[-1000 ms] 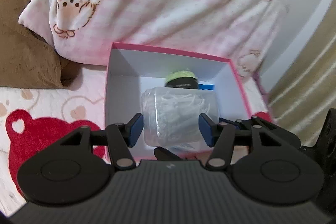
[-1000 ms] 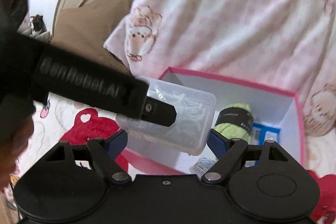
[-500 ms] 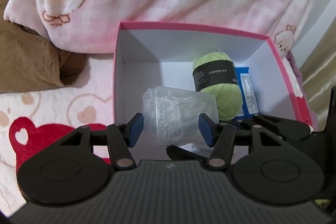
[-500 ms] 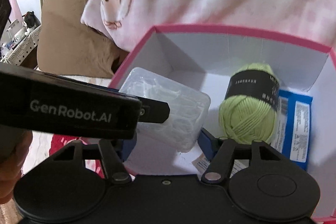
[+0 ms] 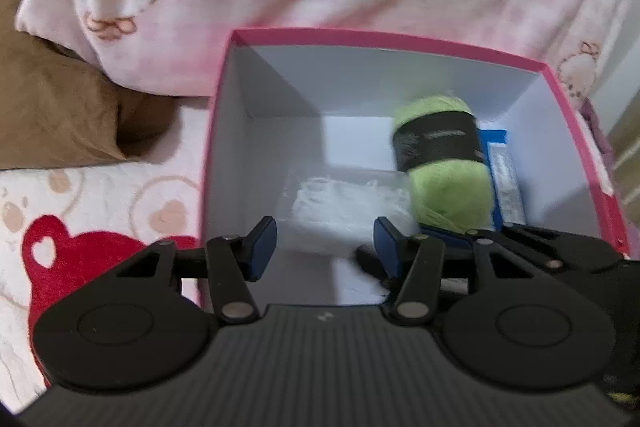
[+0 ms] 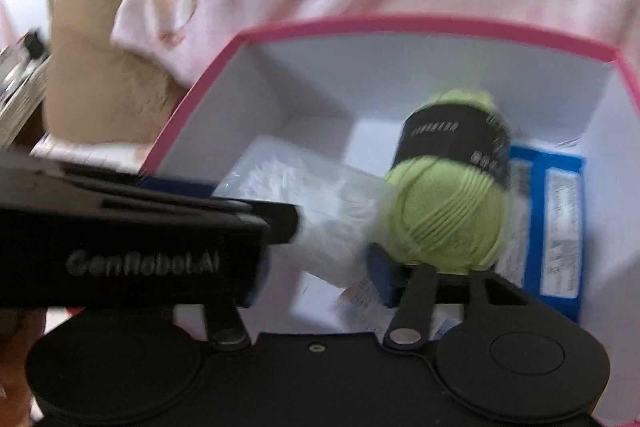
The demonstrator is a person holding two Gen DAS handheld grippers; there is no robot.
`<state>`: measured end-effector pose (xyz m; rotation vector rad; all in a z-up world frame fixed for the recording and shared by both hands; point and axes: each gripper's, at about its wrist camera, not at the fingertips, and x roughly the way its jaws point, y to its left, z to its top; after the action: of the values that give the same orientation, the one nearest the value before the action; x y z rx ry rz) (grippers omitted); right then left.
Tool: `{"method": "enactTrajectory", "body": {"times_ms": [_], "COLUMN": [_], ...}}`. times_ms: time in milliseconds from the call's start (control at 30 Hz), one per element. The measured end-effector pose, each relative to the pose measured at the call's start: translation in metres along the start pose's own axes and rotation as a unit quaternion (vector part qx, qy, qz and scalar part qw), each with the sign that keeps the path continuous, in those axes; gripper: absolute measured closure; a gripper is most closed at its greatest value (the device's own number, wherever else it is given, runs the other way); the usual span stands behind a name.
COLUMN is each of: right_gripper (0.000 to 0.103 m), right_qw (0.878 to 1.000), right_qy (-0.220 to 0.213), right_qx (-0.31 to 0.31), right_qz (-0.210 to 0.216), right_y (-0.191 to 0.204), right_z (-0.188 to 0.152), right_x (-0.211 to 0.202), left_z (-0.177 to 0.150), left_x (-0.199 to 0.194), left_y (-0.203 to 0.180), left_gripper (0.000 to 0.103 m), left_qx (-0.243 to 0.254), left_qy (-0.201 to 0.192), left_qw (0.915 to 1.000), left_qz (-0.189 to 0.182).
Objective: Organize objects
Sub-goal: 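Open the left gripper and withdraw from the box, then move the left tool down to the purple plush toy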
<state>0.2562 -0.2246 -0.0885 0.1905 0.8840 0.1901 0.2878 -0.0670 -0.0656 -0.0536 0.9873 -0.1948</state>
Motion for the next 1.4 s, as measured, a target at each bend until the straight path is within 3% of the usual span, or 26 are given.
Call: {"method": "enactTrajectory", "body": {"times_ms": [133,300,400,633,967,1167,1400], "right_gripper": [0.07,0.067,0.066,0.057,0.043,0.033,0.033], "right_qw": [1.0,1.0,1.0,0.998,0.991,0.992,0.995], "right_qy": [0.016,0.004,-0.01,-0.03,-0.059,-0.07,-0.068], "right_qx": [0.006,0.005,0.001,-0.039,-0.108,-0.103,0.005], "right_qz": [0.003,0.0,0.011,0.028,0.046,0.036,0.068], "right_y": [-0.001,-0.001,0.0,0.008,0.011,0.0,-0.037], "right_z": [0.005,0.003,-0.001,-0.016,-0.056,-0.111,-0.17], "right_x": [0.002,-0.021,-0.054,-0.146,-0.253,-0.266,-0.232], "left_z": [-0.005,-0.008,-0.009,-0.024,-0.063,-0.093,-0.127], "left_x": [-0.004,-0.021,-0.042,-0.109,-0.178,-0.18,-0.144], "left_y": [0.008,0.012,0.013,0.001,-0.026,-0.042,-0.055], "left_gripper": [0.052,0.051,0.05,0.047,0.039,0.038,0.038], "left_qx": [-0.016,-0.015,-0.009,0.071,0.107,0.106,0.123], "left_qy": [0.002,-0.005,-0.004,-0.002,0.005,0.007,0.023], "left_qw": [0.9998,0.9997,0.9994,0.9967,0.9922,0.9906,0.9871], "left_qz": [-0.008,-0.018,-0.034,-0.041,-0.064,-0.086,-0.1]}}
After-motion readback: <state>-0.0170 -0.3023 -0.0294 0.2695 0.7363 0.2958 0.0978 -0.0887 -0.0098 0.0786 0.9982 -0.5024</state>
